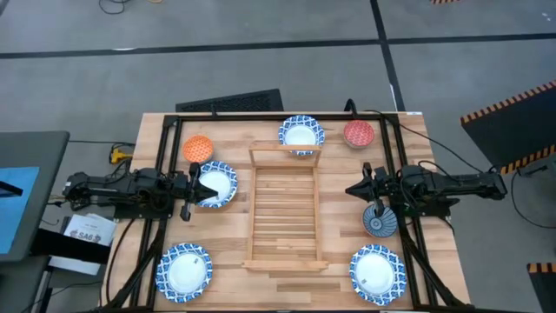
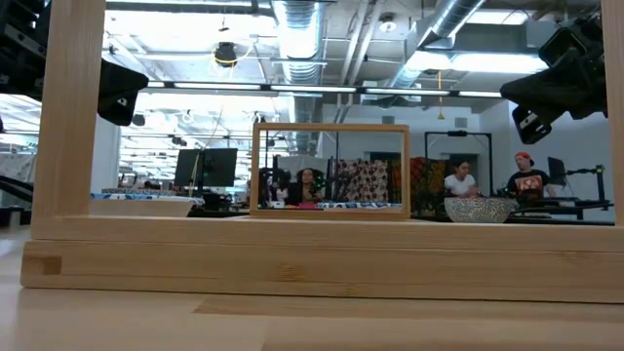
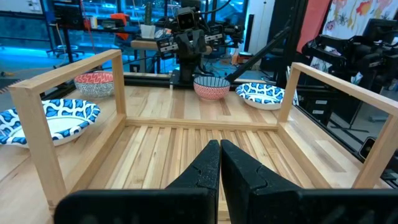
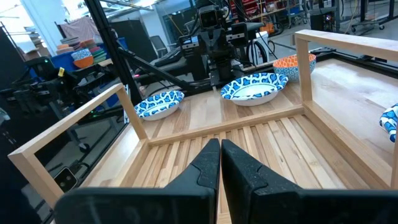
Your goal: Place and stack bowls onto a shelf
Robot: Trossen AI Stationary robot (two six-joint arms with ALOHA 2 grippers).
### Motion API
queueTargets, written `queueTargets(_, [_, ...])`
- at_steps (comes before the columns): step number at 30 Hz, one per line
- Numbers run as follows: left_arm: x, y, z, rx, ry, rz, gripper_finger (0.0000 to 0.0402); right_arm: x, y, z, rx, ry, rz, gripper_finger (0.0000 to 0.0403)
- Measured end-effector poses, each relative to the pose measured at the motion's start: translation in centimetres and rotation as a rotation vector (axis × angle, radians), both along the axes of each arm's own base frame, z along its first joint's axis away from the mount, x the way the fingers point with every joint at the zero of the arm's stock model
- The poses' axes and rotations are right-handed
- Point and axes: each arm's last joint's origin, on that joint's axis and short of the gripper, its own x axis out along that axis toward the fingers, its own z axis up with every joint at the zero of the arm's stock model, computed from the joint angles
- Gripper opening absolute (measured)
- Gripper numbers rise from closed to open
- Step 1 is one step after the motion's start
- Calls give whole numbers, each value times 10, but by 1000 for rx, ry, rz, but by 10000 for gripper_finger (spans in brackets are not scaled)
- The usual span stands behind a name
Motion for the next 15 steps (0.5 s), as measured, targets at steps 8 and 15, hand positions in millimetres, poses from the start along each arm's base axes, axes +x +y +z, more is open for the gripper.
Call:
queueTargets(8, [0,0,0,0,0,0,0,0,0,1,0,-7,-1,43])
queueTargets(15, [0,0,0,0,0,0,0,-9,-3,45,147,-476,-76,43])
